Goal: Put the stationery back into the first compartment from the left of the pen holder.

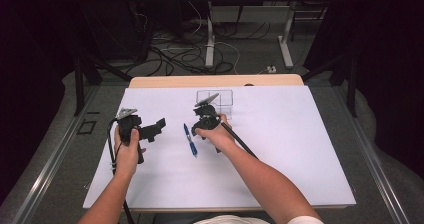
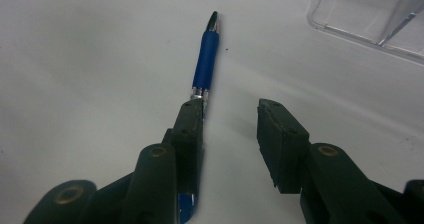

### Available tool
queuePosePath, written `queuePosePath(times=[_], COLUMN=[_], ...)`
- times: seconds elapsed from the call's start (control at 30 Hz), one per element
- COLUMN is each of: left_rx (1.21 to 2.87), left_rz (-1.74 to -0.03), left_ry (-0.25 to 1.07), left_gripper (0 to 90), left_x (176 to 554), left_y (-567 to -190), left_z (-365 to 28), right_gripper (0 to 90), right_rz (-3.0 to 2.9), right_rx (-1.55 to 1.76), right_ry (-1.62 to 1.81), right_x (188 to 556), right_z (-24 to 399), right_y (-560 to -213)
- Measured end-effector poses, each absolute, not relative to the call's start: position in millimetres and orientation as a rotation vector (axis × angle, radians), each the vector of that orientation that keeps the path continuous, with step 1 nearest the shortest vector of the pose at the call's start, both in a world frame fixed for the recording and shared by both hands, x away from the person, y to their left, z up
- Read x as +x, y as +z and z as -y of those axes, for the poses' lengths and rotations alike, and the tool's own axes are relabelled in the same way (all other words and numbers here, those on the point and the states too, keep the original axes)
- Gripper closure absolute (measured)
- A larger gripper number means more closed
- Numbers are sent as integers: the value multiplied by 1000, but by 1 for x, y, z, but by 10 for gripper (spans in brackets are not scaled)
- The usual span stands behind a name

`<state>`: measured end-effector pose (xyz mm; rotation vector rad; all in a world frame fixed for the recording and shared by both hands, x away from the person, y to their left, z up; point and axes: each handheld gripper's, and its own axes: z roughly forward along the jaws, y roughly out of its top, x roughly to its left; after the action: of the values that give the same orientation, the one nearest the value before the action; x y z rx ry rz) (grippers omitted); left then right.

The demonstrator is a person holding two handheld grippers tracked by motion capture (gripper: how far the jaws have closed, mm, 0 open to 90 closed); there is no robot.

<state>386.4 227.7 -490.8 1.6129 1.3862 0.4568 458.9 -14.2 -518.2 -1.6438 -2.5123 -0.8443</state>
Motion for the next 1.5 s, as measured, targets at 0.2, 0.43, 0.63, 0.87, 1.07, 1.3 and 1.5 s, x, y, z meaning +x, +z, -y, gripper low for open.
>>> queuePosePath(times=[0.2,0.43,0.63,0.87,1.07,1.3,1.5], left_rx=[1611,1616,1619,1621,1623,1617,1620], left_rz=[-1387,-1386,-1389,-1392,-1389,-1396,-1397], left_ry=[460,459,460,456,456,454,452], left_gripper=[2,2,2,2,2,2,2], left_x=[387,388,388,388,389,389,388], left_y=[-492,-492,-493,-494,-494,-494,-494], left_z=[-227,-227,-227,-227,-226,-227,-227], right_gripper=[652,679,696,712,731,743,765], right_rz=[2490,2483,2432,2443,2422,2422,2413], right_rx=[-1654,-1660,-1682,-1661,-1666,-1657,-1663], right_ry=[-844,-855,-858,-874,-860,-810,-818], right_x=[458,458,456,455,457,458,458], right_z=[8,2,-1,-2,-4,-5,-8], right_y=[-524,-529,-529,-533,-535,-538,-542])
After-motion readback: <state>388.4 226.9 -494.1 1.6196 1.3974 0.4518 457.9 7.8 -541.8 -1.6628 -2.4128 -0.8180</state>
